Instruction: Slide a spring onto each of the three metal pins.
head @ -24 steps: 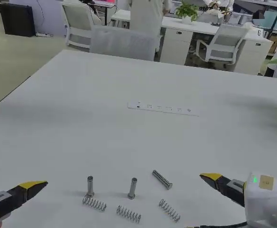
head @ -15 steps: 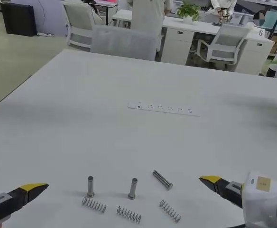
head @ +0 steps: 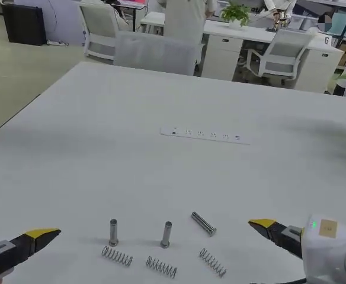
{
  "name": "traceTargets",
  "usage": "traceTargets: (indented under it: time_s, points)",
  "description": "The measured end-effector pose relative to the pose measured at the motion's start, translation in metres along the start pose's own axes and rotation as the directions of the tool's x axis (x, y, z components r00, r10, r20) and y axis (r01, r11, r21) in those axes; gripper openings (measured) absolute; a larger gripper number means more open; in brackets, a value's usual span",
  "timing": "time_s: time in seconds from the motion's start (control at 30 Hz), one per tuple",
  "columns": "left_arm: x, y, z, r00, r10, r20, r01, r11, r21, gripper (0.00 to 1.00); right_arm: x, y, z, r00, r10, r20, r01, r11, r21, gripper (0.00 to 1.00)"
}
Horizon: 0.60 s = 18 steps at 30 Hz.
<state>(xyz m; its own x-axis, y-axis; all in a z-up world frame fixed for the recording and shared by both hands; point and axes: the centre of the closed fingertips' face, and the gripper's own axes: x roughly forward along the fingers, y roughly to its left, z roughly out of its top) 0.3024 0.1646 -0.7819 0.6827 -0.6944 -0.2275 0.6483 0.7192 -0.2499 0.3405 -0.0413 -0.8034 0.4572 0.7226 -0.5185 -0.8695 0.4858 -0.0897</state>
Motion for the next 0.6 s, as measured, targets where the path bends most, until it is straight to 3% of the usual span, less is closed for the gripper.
traceTargets:
  time_s: [0.6]
  points:
    - [-0.001,-0.0002,-0.0008,1.0,0.001,-0.001,-0.001,1.0,-0.002,0.83,0.0012,0.0011,-0.0019,1.0,0.003,-0.005,-0.003,1.0,0.004,0.89]
